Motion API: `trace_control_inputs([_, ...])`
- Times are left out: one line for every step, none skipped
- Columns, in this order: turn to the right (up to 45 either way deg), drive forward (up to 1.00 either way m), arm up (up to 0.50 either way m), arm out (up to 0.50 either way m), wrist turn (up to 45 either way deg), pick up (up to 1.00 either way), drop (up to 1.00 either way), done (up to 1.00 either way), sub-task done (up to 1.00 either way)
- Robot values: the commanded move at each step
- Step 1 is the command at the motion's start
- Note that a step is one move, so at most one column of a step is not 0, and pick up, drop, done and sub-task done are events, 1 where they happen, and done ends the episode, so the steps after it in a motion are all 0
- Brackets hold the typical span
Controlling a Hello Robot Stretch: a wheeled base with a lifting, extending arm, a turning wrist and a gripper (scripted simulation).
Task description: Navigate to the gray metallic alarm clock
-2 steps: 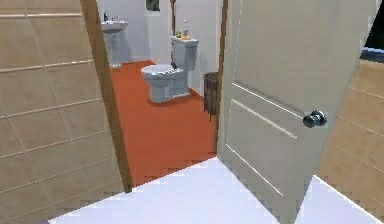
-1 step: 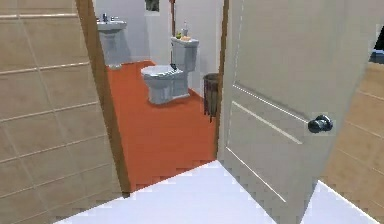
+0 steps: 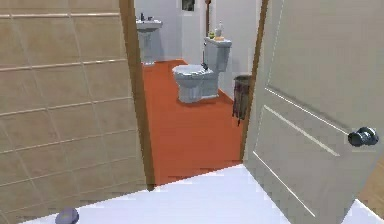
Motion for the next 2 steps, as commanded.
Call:
trace_control_inputs([0.0,1.0,0.0,0.0,0.0,0.0,0.0,0.0,0.0])
trace_control_inputs([-6.0,0.0,0.0,0.0,0.0,0.0,0.0,0.0,0.0])
